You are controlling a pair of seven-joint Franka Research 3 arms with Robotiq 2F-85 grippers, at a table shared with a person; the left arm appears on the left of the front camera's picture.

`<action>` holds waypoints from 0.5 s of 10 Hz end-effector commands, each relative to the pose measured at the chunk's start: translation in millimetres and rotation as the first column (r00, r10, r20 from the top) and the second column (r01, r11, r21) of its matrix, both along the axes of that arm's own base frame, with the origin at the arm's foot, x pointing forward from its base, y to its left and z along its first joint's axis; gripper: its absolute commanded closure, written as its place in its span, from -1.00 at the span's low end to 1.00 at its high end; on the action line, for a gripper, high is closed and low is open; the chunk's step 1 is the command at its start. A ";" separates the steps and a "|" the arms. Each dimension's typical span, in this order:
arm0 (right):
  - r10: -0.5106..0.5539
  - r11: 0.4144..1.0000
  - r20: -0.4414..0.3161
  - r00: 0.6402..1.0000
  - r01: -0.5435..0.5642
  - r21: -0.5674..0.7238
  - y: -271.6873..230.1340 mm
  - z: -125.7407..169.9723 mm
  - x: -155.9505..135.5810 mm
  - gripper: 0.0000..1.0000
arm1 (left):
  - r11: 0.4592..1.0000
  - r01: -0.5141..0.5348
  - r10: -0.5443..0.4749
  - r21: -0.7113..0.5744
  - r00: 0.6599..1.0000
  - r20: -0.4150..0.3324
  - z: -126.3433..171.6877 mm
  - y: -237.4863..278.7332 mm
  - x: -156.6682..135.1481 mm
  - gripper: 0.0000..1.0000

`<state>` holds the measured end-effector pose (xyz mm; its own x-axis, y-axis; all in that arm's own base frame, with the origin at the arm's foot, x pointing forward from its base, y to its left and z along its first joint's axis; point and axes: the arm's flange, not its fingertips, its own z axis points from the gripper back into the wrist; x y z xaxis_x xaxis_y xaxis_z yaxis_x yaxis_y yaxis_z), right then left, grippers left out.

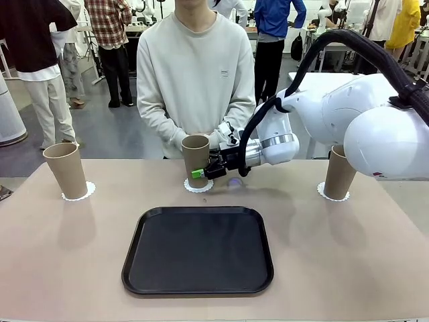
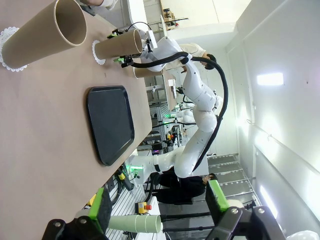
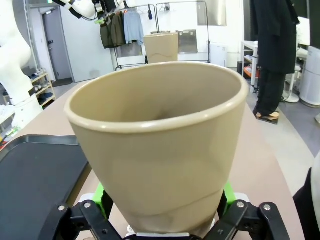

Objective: Place coasters on the table and set cups on them.
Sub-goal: Take one Reusable plastic cup from the Flat Tray and place it on a coaster set by the human.

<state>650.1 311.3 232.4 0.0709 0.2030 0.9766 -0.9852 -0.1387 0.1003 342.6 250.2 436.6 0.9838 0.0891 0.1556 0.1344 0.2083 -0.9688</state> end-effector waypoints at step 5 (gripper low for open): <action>0.004 0.999 -0.017 1.000 -0.005 -0.054 -21.0 6.4 5.5 -1.00 | 1.000 -0.005 0.005 -0.007 1.000 0.000 2.6 0.1 -1.3 -1.00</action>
<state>656.2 296.2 233.3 0.0713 0.2283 0.9710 -0.9855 -0.1342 0.1039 342.6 250.2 436.6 0.9838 0.0891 0.1556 0.1344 0.2083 -0.9688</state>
